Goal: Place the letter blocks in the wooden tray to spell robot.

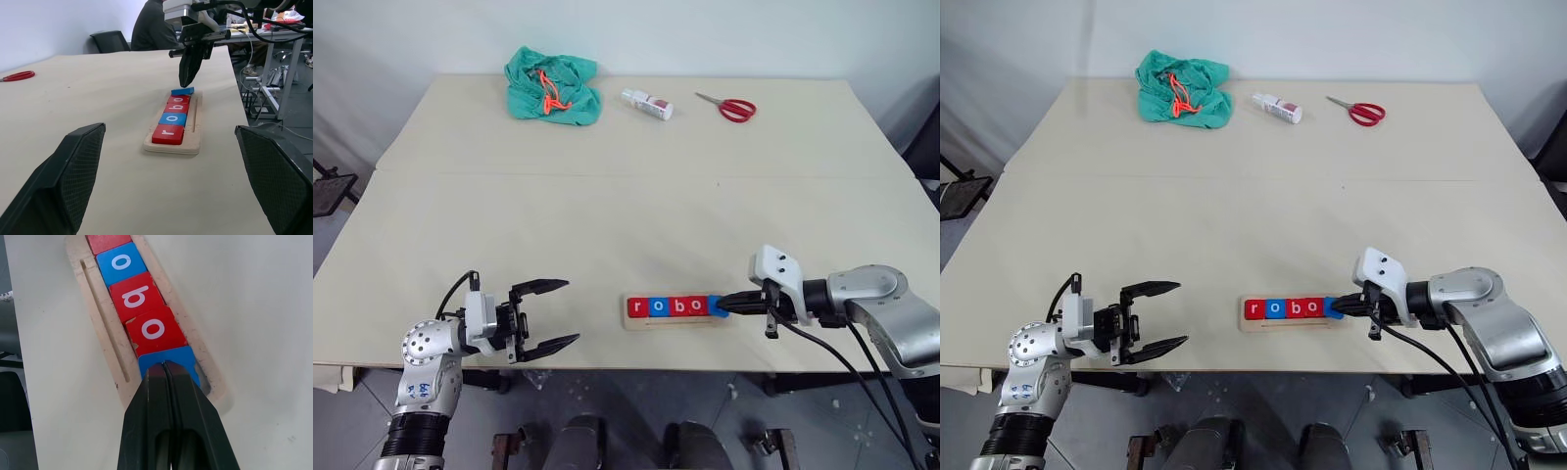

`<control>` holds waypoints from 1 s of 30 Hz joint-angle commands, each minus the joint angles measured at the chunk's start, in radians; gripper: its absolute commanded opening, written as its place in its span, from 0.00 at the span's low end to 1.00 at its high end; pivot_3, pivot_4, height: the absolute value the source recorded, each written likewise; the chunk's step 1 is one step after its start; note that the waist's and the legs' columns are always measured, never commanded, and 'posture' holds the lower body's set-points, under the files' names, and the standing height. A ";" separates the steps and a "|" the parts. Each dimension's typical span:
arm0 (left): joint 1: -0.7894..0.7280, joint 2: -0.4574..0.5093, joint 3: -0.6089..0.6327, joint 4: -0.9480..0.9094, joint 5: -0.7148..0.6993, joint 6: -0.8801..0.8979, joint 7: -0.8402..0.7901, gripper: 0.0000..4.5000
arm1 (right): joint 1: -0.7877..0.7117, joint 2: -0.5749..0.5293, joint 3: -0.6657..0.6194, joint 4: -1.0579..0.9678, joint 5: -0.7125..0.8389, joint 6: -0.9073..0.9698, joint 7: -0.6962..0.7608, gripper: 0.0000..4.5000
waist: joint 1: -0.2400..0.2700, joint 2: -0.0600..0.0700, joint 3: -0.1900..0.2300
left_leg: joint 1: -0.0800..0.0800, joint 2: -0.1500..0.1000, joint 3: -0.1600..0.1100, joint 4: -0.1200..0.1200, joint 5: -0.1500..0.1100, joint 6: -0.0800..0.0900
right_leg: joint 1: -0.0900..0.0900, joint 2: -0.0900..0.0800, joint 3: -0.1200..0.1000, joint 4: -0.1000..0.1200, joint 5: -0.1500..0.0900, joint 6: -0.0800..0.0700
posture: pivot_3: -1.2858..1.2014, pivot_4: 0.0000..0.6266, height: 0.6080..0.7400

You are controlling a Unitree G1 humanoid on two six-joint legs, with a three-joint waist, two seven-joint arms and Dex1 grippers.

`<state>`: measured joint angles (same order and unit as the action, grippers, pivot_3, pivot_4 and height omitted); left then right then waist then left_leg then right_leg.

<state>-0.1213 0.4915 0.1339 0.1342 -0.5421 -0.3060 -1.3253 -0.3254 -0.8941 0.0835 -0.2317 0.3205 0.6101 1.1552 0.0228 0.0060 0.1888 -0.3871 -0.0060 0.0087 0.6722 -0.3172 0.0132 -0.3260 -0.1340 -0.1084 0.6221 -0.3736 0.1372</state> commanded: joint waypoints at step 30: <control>-0.019 -0.009 -0.002 0.008 0.013 -0.018 -0.002 1.00 | -0.028 -0.035 0.023 0.059 -0.061 -0.117 0.008 0.01 | 0.000 0.000 0.000 | 0.000 0.000 0.000 0.000 0.000 0.000 | 0.000 0.000 0.000 0.000 0.000 0.000 | 0.52 0.24 1.00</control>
<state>-0.1415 0.4821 0.1331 0.1575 -0.5283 -0.3091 -1.3251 -0.3475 -0.9181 0.1109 -0.1536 0.2550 0.4982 1.1558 0.0229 0.0058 0.1888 -0.3869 -0.0058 0.0087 0.6721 -0.3172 0.0131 -0.3257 -0.1339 -0.1086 0.6217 -0.3736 0.1372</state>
